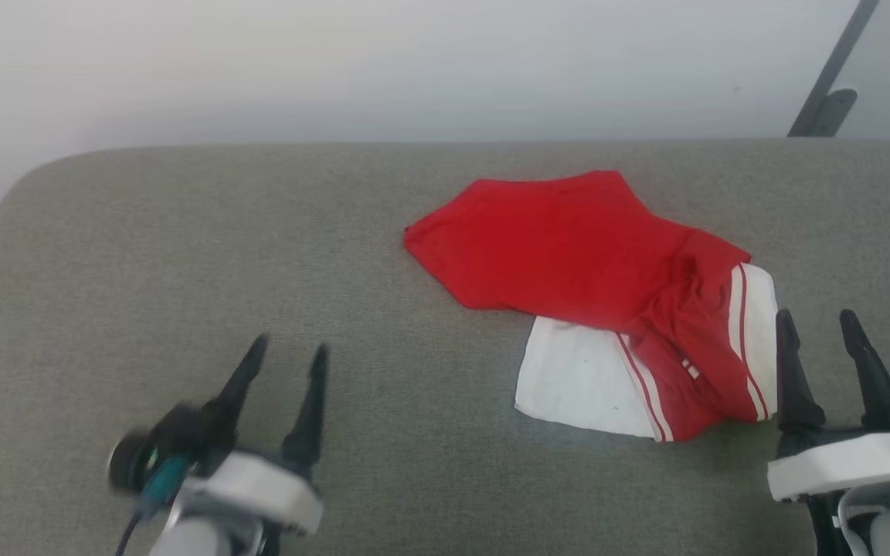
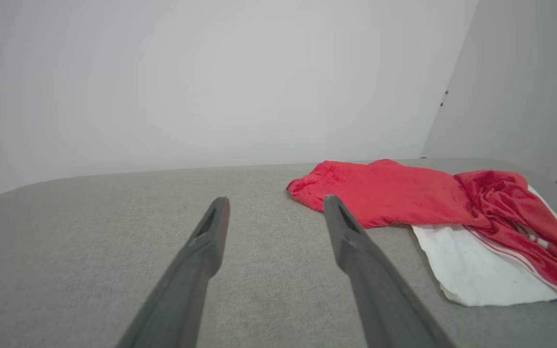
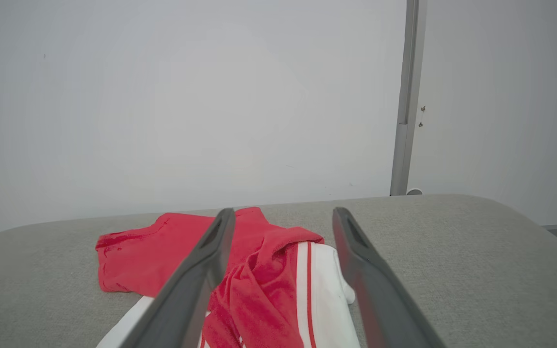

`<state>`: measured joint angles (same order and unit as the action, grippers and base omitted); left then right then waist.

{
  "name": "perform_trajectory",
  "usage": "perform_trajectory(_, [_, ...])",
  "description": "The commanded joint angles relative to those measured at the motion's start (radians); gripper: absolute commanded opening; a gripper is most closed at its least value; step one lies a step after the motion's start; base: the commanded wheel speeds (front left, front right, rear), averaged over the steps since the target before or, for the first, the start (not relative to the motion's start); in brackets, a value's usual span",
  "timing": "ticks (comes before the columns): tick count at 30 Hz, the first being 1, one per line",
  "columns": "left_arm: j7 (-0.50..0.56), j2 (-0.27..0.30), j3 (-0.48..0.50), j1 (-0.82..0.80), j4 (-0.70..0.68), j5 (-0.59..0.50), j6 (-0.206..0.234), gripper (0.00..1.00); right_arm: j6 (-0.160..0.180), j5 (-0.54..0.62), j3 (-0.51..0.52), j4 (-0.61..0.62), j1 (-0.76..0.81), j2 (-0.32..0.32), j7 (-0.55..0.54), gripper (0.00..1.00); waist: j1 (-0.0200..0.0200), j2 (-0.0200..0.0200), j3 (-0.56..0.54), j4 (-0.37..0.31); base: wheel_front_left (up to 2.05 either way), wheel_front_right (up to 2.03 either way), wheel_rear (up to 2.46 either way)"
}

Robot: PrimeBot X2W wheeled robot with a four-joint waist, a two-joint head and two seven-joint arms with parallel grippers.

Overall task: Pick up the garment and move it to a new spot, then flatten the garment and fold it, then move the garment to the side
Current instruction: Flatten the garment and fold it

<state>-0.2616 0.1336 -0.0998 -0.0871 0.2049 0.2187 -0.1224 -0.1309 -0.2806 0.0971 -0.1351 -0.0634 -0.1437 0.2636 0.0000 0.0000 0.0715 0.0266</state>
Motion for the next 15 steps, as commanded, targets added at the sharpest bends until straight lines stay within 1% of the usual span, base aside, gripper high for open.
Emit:
perform_trajectory(1, [-0.005, 0.01, -0.018, -0.045, 0.009, -0.002, -0.004, 1.0, 0.0, -0.008, -0.004, 0.005, -0.012, 0.007, 0.001, 1.0, 0.0, 0.0, 0.01, -0.008, 0.0, 0.0, 0.0])
perform_trajectory(4, [0.034, 0.025, -0.099, -0.158, 0.059, 0.012, -0.007, 1.0, 0.0, -0.009, -0.006, 0.008, -0.029, 0.012, 0.001, 1.0, 0.0, 0.0, 0.031, -0.025, 0.0, 0.0, 0.0])
perform_trajectory(7, [0.158, 0.04, -0.202, -0.285, 0.134, 0.081, -0.008, 1.0, 0.0, -0.014, -0.01, 0.006, -0.047, 0.024, 0.001, 1.0, 0.0, 0.0, 0.055, -0.053, 0.0, 0.0, 0.0])
perform_trajectory(8, [0.204, 0.047, -0.217, -0.332, 0.16, 0.099, -0.008, 1.0, 0.0, -0.015, -0.008, 0.007, -0.054, 0.029, 0.001, 1.0, 0.0, 0.0, 0.063, -0.064, 0.0, 0.0, 0.0])
perform_trajectory(12, [0.473, 0.042, -0.291, -0.47, 0.257, 0.234, -0.008, 1.0, 0.0, -0.013, -0.013, 0.007, -0.076, 0.042, 0.001, 1.0, 0.0, 0.0, 0.099, -0.118, 0.0, 0.0, 0.0])
perform_trajectory(15, [0.69, 0.062, -0.341, -0.543, 0.296, 0.329, -0.008, 1.0, 0.0, -0.013, -0.018, 0.004, -0.089, 0.053, 0.001, 1.0, 0.0, 0.0, 0.12, -0.16, 0.0, 0.0, 0.0])
